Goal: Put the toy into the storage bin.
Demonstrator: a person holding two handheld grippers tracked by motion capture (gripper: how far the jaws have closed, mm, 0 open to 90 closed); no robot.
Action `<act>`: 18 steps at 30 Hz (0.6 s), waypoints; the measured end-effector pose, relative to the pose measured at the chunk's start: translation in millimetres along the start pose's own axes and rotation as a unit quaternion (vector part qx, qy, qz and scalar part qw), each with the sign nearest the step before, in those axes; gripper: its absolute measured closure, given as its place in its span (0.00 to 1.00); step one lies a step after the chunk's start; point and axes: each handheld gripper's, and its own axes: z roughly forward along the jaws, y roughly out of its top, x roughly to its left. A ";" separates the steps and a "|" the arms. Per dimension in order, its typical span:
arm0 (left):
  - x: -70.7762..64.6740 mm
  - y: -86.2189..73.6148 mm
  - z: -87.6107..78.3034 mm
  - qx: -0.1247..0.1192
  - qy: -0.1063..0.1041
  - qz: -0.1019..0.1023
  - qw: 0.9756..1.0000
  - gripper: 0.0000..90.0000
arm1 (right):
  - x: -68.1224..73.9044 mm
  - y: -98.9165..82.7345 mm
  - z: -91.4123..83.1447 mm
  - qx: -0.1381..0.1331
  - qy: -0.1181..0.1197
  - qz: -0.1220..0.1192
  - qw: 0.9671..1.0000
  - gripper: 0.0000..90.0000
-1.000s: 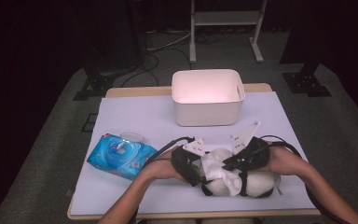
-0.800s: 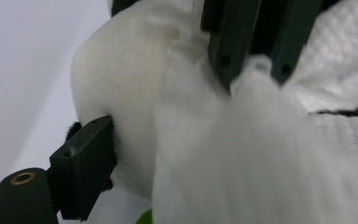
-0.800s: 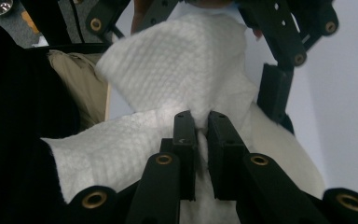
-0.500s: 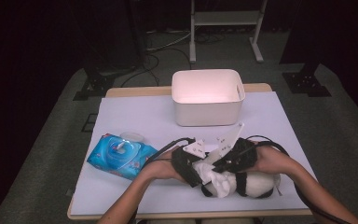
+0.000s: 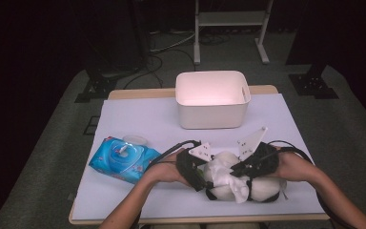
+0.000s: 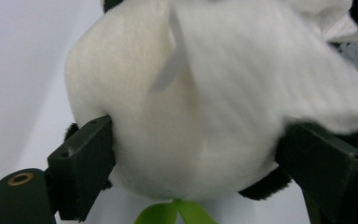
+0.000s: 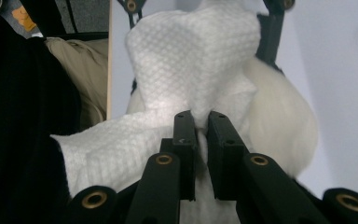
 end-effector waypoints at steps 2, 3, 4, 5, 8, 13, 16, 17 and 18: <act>0.0 0.0 -0.1 0.000 0.001 0.001 1.000 0.14 | -0.2 3.8 2.3 0.001 0.002 -0.003 1.000 0.90; -0.4 0.5 -0.1 0.000 -0.001 0.001 1.000 0.14 | -1.7 13.7 8.2 0.004 0.007 -0.010 1.000 0.90; -0.4 0.7 0.0 -0.001 0.000 0.001 1.000 0.14 | -2.7 18.5 11.4 0.004 0.009 -0.015 1.000 0.90; -0.2 0.9 0.1 0.000 -0.001 0.003 1.000 0.14 | -3.7 23.6 15.0 0.008 0.010 -0.020 1.000 0.90; -0.5 -0.1 0.4 -0.003 0.000 0.000 1.000 0.13 | -7.4 36.8 25.8 0.016 0.017 -0.022 0.999 0.90; 0.4 -2.7 0.5 -0.003 -0.001 -0.007 1.000 0.12 | -12.9 46.9 37.1 0.016 0.024 -0.023 0.999 0.90; 0.3 -0.9 0.5 -0.003 0.002 -0.007 1.000 0.12 | -14.2 43.6 32.1 0.014 0.024 -0.020 0.999 0.90; 0.0 -0.2 0.9 -0.004 0.002 -0.007 1.000 0.12 | -15.4 41.4 29.0 0.015 0.022 -0.020 0.999 0.90; -0.2 0.4 1.4 -0.002 0.001 -0.009 1.000 0.12 | -16.4 38.5 25.6 0.015 0.018 -0.019 1.000 0.90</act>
